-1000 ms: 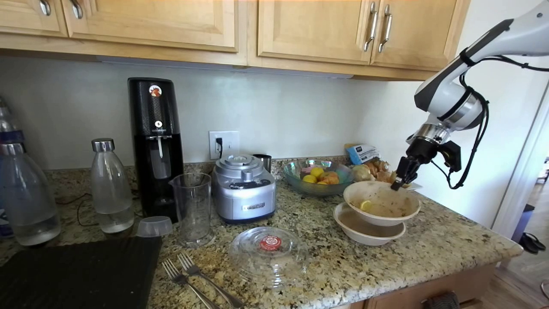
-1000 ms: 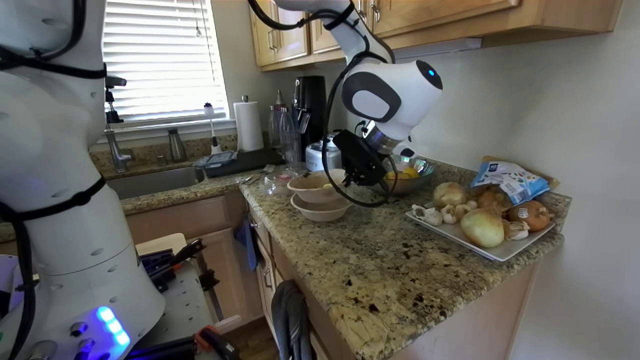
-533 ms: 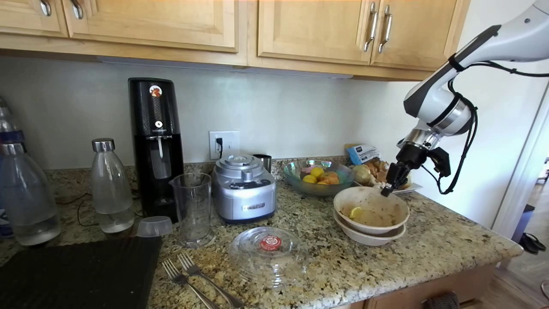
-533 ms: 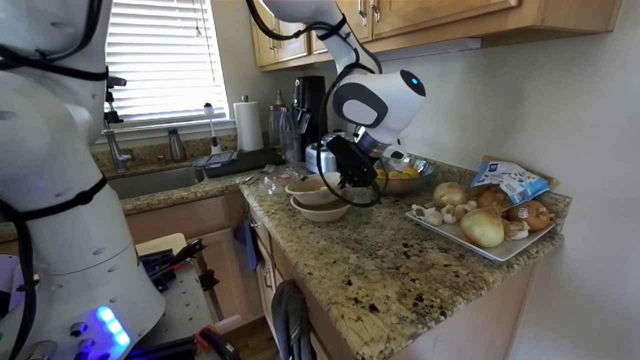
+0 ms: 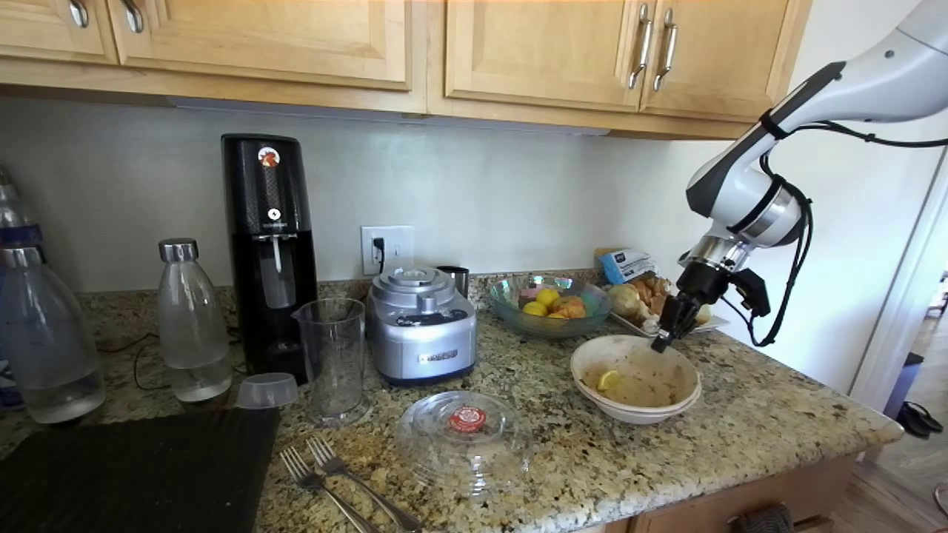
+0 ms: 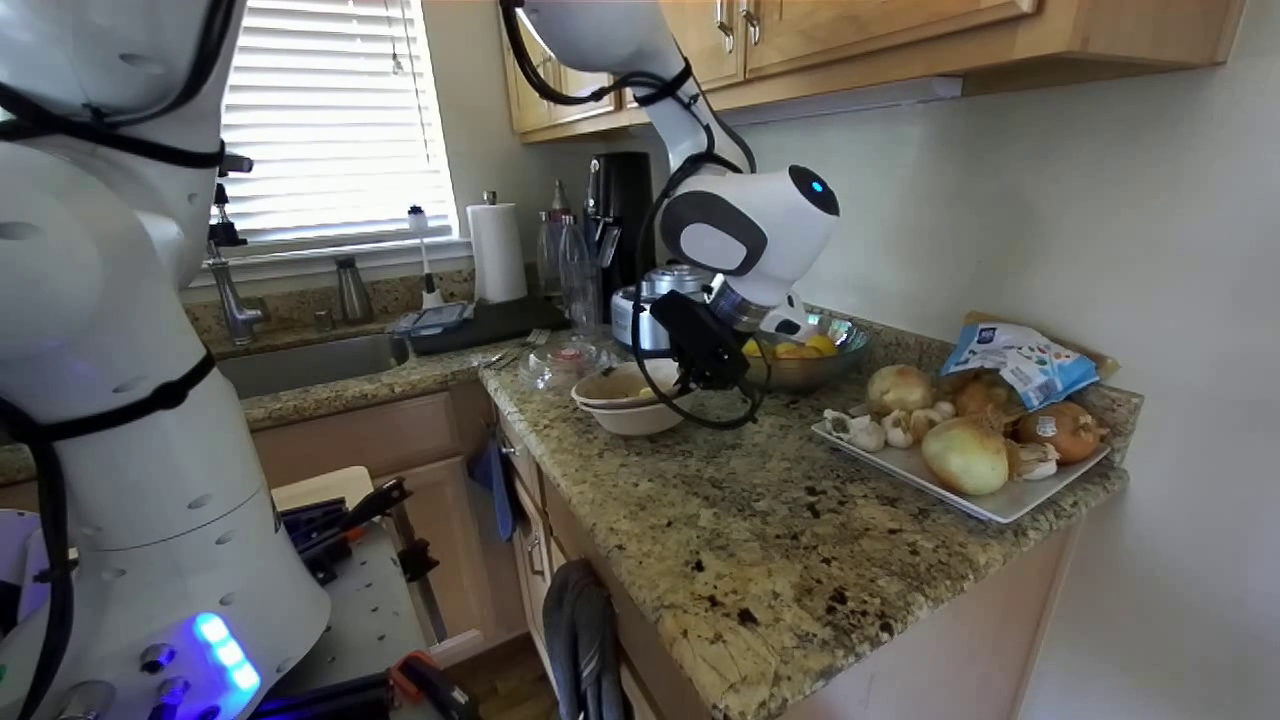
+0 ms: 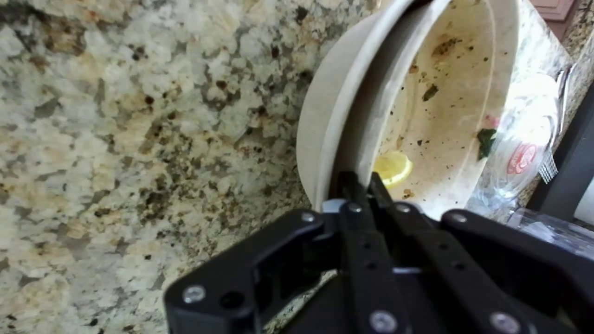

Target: Put the bowl on the right on top of the bowl on the left, unstack the two bowls

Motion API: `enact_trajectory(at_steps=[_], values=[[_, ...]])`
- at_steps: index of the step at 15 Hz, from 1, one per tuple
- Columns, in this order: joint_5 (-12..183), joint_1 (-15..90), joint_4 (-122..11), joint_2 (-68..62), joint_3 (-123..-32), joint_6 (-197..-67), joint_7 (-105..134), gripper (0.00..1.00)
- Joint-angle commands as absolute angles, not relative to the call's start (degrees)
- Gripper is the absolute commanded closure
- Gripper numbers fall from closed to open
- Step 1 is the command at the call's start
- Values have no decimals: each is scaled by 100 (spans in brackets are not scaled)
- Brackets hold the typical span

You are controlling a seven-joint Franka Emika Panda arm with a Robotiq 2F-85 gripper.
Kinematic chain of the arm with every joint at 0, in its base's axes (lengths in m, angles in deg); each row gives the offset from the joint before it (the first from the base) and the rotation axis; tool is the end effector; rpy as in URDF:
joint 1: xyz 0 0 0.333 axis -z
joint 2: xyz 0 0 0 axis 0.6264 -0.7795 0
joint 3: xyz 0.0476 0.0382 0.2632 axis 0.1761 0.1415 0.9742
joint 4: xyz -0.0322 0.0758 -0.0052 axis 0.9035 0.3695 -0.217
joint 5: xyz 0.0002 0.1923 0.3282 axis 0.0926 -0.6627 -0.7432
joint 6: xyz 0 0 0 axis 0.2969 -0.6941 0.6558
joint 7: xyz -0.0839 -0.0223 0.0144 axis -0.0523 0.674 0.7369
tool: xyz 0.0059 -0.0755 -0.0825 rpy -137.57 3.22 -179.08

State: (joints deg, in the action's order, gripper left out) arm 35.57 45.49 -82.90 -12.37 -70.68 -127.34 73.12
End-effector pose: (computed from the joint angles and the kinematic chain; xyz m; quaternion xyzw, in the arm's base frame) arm 0.5346 -0.0099 0.1595 -0.9437 -0.1227 -0.0268 0.3060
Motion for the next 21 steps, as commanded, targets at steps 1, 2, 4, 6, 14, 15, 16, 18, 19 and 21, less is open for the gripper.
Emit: enact_trajectory(at_steps=[1, 2, 4, 6, 14, 15, 16, 18, 19, 21], values=[[3563, 4552, -8301, -1216, -7054, -12925, 7283, 96], [3589, 4566, -8304, -1185, -7057, -12884, 7292, 70], [3586, 4594, -8355, -1075, -7065, -12901, 7358, 67], [3594, 4631, -8384, -992, -7079, -12885, 7459, 54], [3753, 4669, -8568, -616, -7238, -13045, 7709, 3], [3862, 4641, -8614, -544, -7290, -13129, 7684, 1], [3977, 4620, -8657, -486, -7332, -13250, 7589, 0], [4262, 4577, -8773, -368, -7409, -13575, 7321, 0], [4376, 4586, -8818, -334, -7427, -13688, 7200, 0], [4645, 4580, -8938, -265, -7474, -14044, 6912, 0]])
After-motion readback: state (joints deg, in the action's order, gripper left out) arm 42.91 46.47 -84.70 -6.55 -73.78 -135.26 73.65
